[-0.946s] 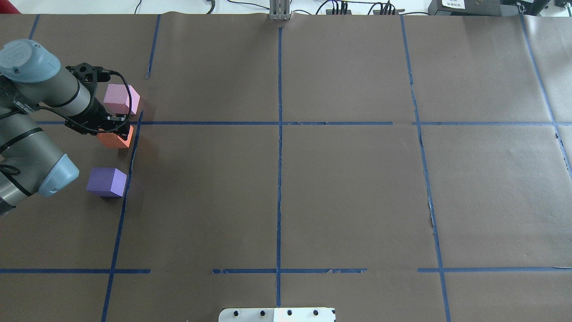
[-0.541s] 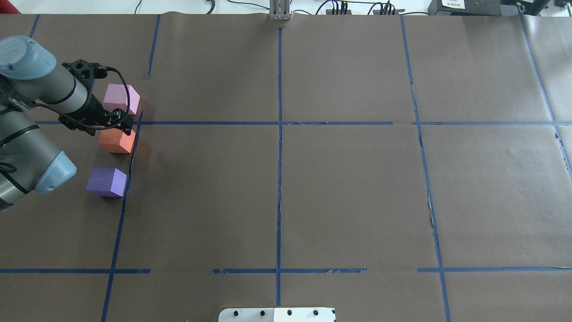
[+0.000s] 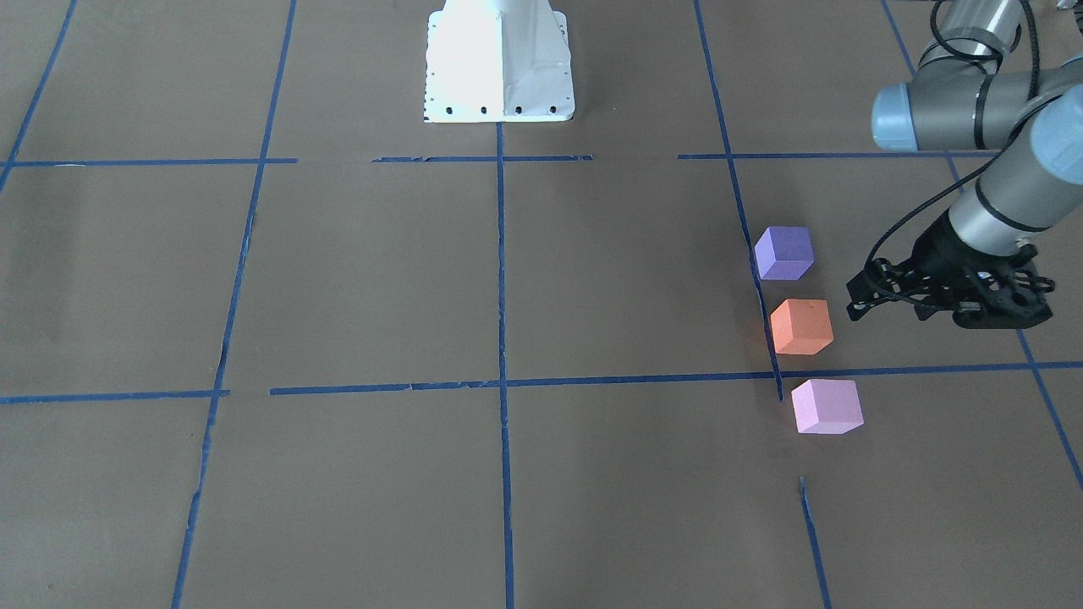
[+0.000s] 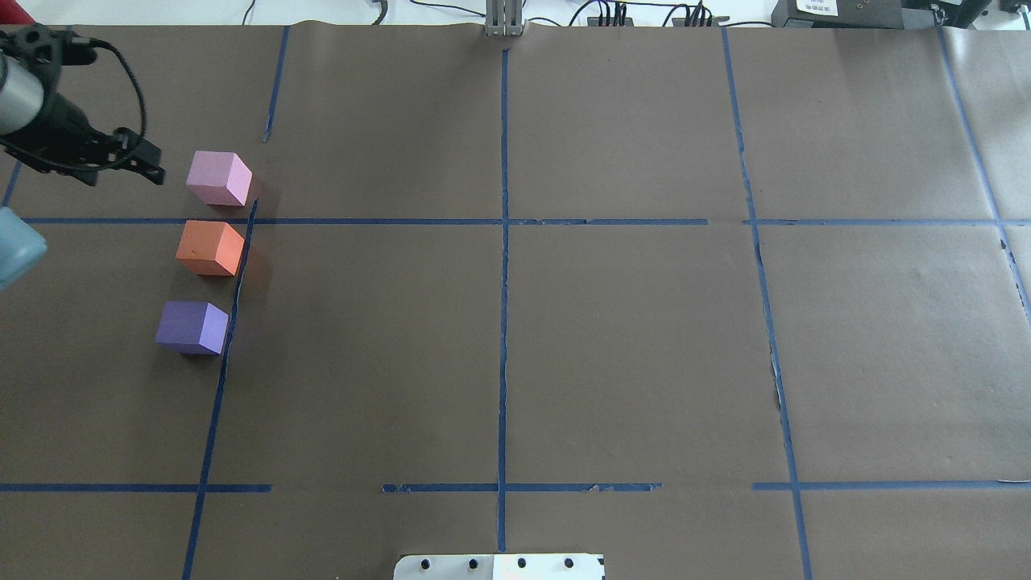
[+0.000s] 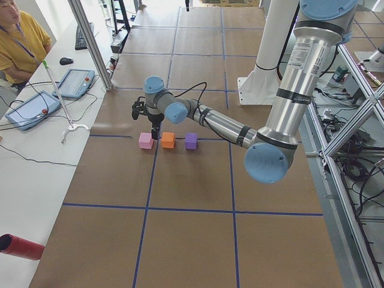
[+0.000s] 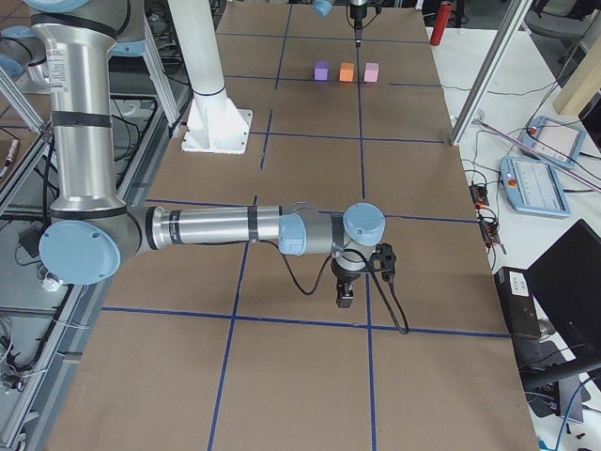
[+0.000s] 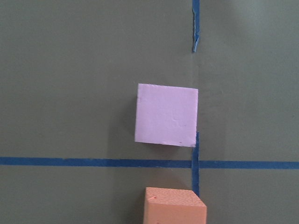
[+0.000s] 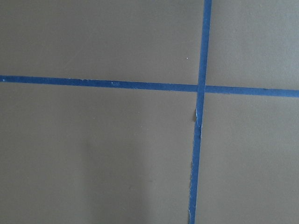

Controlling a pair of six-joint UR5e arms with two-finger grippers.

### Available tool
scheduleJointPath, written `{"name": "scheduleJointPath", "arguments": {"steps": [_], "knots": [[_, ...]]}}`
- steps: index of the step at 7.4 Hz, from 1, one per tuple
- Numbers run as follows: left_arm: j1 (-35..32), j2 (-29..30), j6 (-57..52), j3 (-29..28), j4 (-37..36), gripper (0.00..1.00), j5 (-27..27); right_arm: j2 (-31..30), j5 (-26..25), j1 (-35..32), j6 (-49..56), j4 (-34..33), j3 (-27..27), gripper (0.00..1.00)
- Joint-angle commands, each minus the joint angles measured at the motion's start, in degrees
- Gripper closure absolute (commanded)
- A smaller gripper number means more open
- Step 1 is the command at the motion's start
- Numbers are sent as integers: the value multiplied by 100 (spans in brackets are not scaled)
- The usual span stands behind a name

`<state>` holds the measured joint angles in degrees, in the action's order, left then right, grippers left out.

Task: Arrange blocks in a line
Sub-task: 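Open the left gripper and lift it away from the orange cube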

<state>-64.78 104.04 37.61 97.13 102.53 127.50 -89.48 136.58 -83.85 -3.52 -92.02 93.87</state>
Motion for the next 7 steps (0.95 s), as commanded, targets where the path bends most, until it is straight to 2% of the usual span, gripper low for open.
{"name": "scheduleJointPath", "arguments": {"steps": [1,2,3,5,7], "knots": [[-1059,-741,-1960,-9,-154,0,73,0,0,0,0,0,0,0],[-1542,-971,-3212,-167,-181,0,73,0,0,0,0,0,0,0],[-1877,-1121,-3982,-412,-181,0,73,0,0,0,0,0,0,0],[-2485,-1324,-4200,-573,-181,0,64,0,0,0,0,0,0,0],[-2478,-1334,-4209,-608,-181,0,90,0,0,0,0,0,0,0]]}}
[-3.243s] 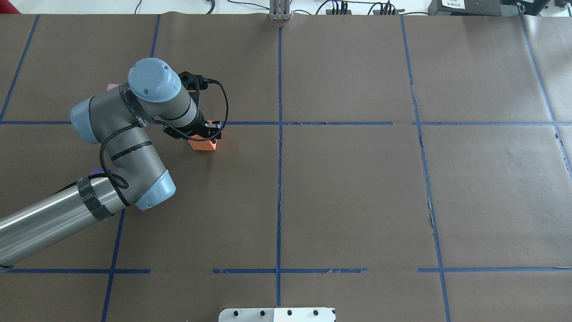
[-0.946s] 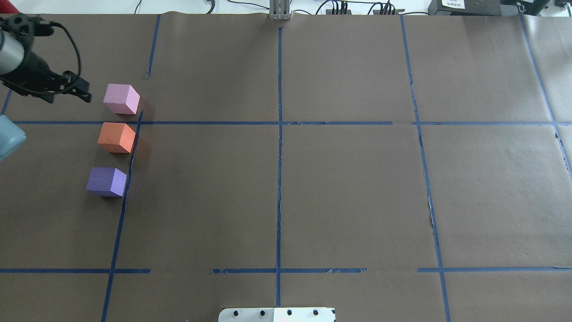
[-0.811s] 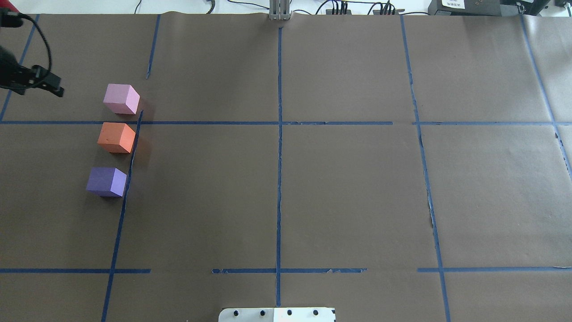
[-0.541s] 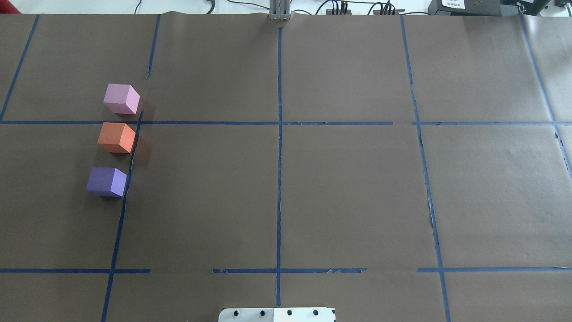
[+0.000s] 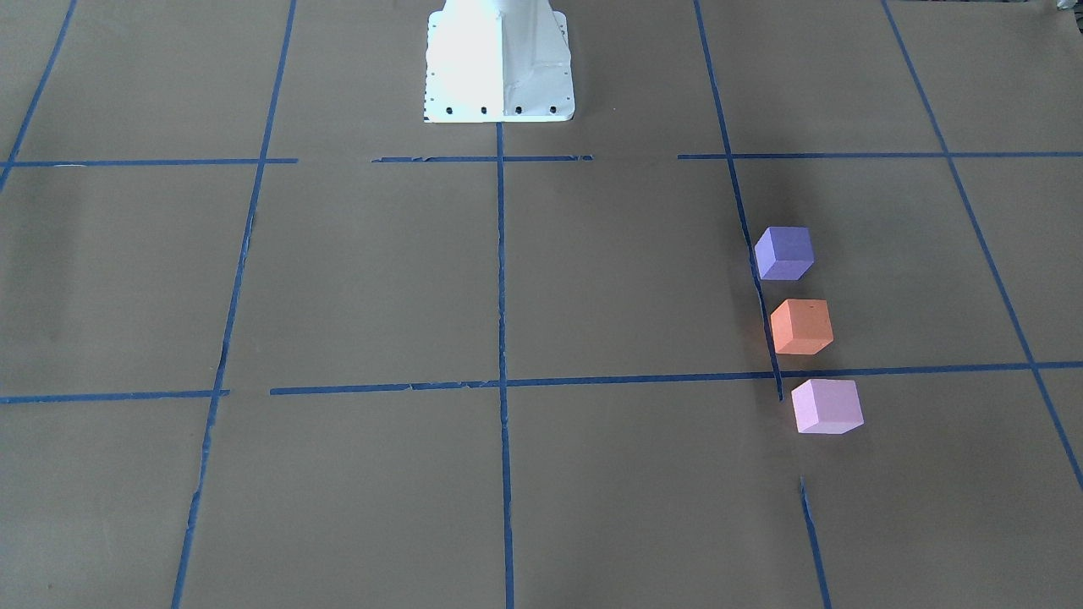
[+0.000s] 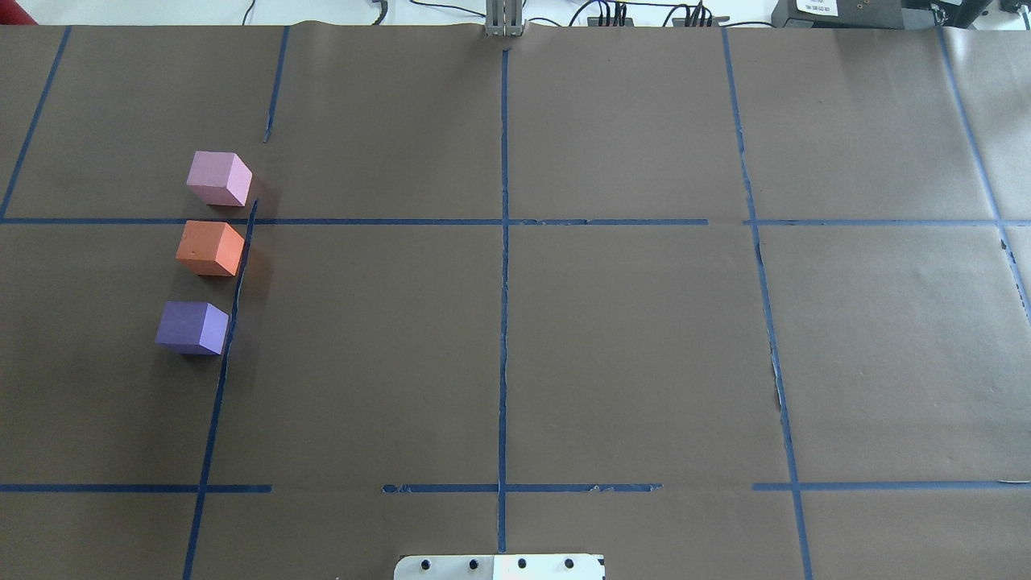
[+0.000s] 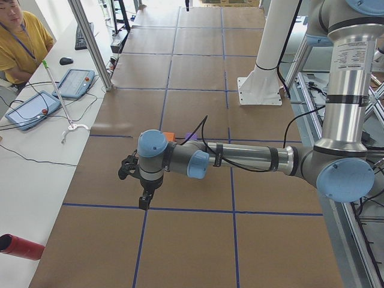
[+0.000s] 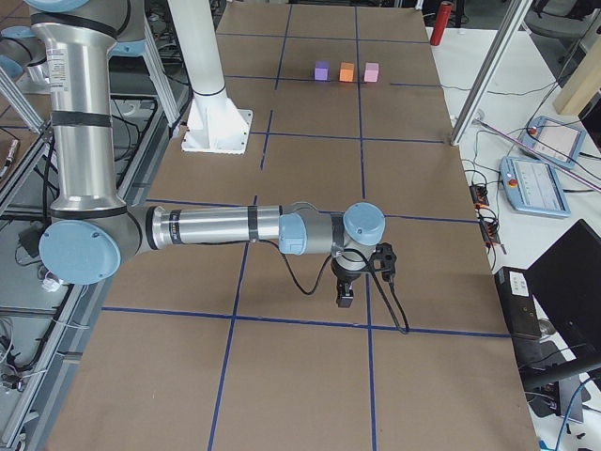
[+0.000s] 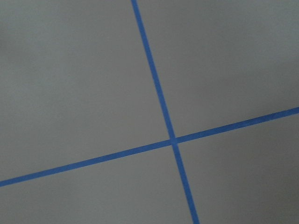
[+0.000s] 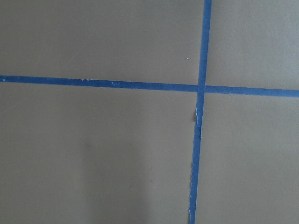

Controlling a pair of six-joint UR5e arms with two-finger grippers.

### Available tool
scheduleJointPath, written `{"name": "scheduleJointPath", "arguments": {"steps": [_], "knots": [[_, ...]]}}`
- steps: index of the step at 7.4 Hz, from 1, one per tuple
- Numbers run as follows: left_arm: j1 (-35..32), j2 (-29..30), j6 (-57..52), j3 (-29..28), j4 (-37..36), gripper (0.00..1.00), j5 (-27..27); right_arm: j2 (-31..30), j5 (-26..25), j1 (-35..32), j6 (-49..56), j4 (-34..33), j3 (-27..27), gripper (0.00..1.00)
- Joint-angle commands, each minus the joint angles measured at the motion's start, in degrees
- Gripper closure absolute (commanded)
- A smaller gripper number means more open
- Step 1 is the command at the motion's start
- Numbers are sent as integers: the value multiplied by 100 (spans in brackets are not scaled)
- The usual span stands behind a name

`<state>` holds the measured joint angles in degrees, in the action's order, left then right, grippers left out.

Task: Arrange blocks in a line

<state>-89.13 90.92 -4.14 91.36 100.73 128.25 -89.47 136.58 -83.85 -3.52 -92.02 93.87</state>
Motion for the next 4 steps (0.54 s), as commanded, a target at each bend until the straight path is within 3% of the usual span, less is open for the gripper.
{"name": "scheduleJointPath", "arguments": {"steps": [1,4], "knots": [[-43,-31,-26,-39,-61,0,346,0,0,0,0,0,0,0],[-35,39,-26,-22,-694,0,569,0,0,0,0,0,0,0]]}}
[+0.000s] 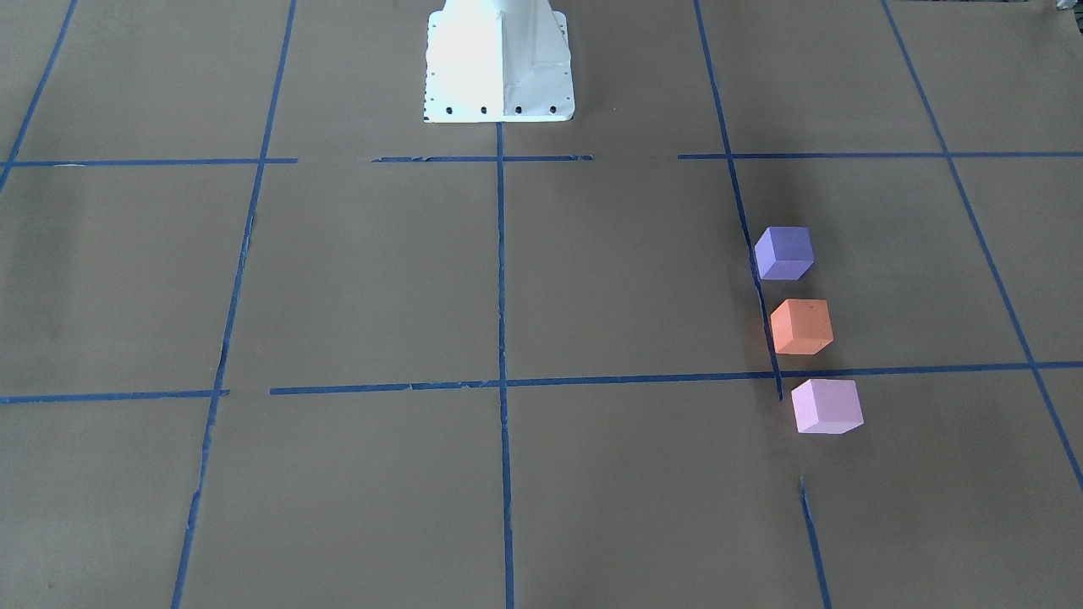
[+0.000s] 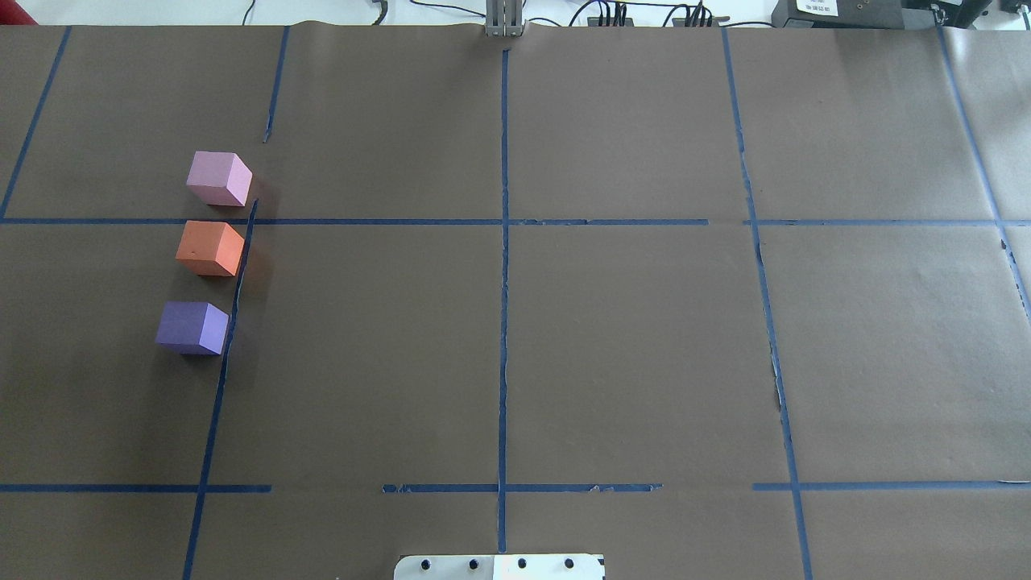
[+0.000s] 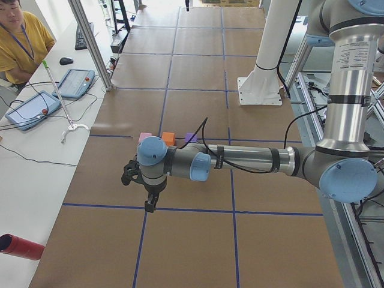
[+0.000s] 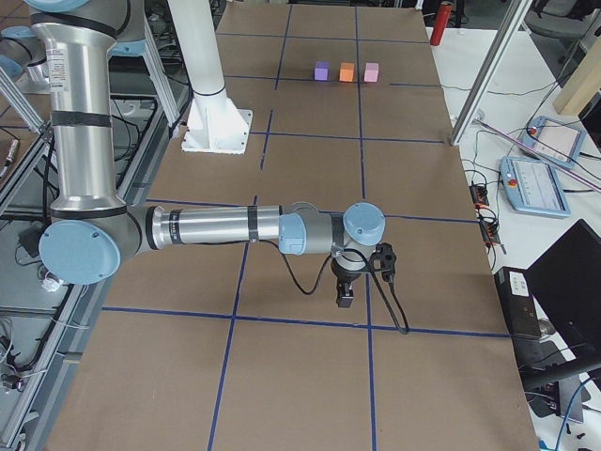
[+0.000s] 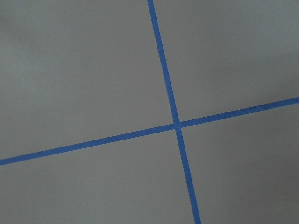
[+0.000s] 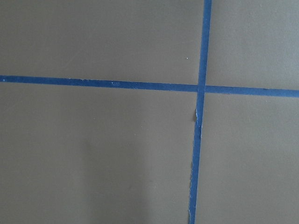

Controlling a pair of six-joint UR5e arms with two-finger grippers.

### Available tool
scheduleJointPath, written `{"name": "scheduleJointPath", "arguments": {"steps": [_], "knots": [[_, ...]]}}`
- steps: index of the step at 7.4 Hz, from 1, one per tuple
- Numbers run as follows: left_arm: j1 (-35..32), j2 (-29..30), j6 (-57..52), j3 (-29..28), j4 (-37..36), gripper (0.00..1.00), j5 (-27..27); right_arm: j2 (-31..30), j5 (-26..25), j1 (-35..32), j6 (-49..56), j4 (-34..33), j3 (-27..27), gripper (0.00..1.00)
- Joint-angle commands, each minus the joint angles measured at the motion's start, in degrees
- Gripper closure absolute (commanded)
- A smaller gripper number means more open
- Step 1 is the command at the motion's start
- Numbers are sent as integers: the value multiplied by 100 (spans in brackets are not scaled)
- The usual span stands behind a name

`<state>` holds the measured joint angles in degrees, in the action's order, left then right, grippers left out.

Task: Arrange blocks in a line

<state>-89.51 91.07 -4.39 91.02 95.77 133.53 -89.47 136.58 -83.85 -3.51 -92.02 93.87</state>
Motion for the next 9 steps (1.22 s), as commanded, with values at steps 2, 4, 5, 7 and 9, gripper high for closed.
{"name": "scheduleJointPath", "arguments": {"steps": [2,4,5,7,9], "knots": [[3,-10,-18,21,-155,0,-10,0,0,0,0,0,0,0],[3,-2,-18,73,-155,0,-11,0,0,0,0,0,9,0],[3,-2,-9,82,-155,0,-11,0,0,0,0,0,0,0],[3,-28,-18,56,-120,0,-2,0,0,0,0,0,0,0],[3,-28,-18,12,-128,0,-2,0,0,0,0,0,0,0]]}}
